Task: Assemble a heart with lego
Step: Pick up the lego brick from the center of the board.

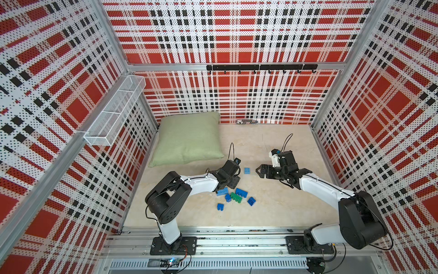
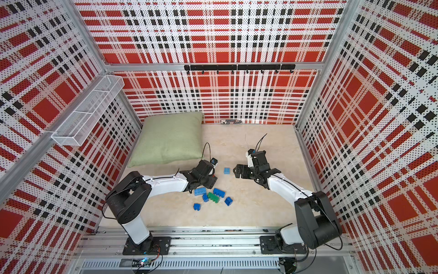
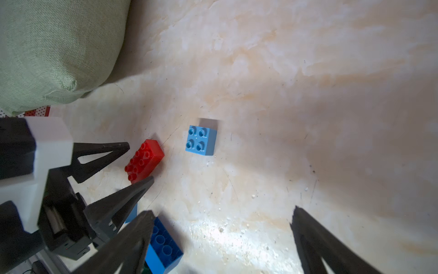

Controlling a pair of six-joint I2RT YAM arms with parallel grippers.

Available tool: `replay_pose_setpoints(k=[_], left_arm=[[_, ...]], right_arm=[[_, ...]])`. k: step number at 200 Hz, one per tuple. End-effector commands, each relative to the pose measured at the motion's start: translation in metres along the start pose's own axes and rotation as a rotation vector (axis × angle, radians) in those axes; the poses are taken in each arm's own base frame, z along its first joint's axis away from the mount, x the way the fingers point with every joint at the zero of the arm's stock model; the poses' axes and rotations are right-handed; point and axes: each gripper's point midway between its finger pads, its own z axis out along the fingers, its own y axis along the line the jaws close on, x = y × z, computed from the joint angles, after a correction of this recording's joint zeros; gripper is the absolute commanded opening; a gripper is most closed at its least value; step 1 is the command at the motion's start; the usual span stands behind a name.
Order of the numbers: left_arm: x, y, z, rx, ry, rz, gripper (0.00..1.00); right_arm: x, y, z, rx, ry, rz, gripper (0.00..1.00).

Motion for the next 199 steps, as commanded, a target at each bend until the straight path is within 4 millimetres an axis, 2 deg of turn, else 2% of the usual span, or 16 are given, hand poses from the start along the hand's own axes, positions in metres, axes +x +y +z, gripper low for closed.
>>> replay_pose_setpoints(k=[1, 63, 78, 97, 107, 126, 142, 166, 199], left_arm=[[0.009, -0.001, 0.005, 0.043, 0.047, -0.001, 0.68], [0.025, 0.005, 0.006, 0.094, 0.080, -0.071, 0.59], [0.028, 0.004, 0.005, 0.101, 0.082, -0.072, 0.52], [0.028, 0.002, 0.003, 0.116, 0.076, -0.062, 0.50], [0.028, 0.005, 0.004, 0.106, 0.079, -0.065, 0.44], [0.029, 0.009, 0.008, 0.087, 0.099, -0.049, 0.43], [0.029, 0.005, 0.010, 0.086, 0.106, -0.012, 0.35], [0.014, -0.002, 0.007, 0.101, 0.072, 0.050, 0.30], [-0.033, -0.017, -0.009, 0.162, -0.051, 0.199, 0.29]], right_arm=[[-0.003, 0.002, 0.001, -0.023, -0.001, -0.005, 0.96], [-0.004, 0.000, 0.006, -0.015, 0.011, -0.024, 0.97], [-0.004, -0.001, 0.007, -0.006, 0.017, -0.027, 0.97], [-0.003, -0.001, 0.007, -0.007, 0.020, -0.028, 0.97], [-0.003, -0.002, 0.008, -0.006, 0.024, -0.029, 0.97], [-0.003, -0.001, 0.008, -0.010, 0.023, -0.024, 0.97], [-0.004, 0.003, 0.007, -0.027, 0.021, -0.020, 0.97], [-0.006, 0.006, 0.007, -0.048, 0.021, 0.003, 0.98], [-0.018, 0.024, -0.005, -0.244, -0.017, 0.106, 0.97]])
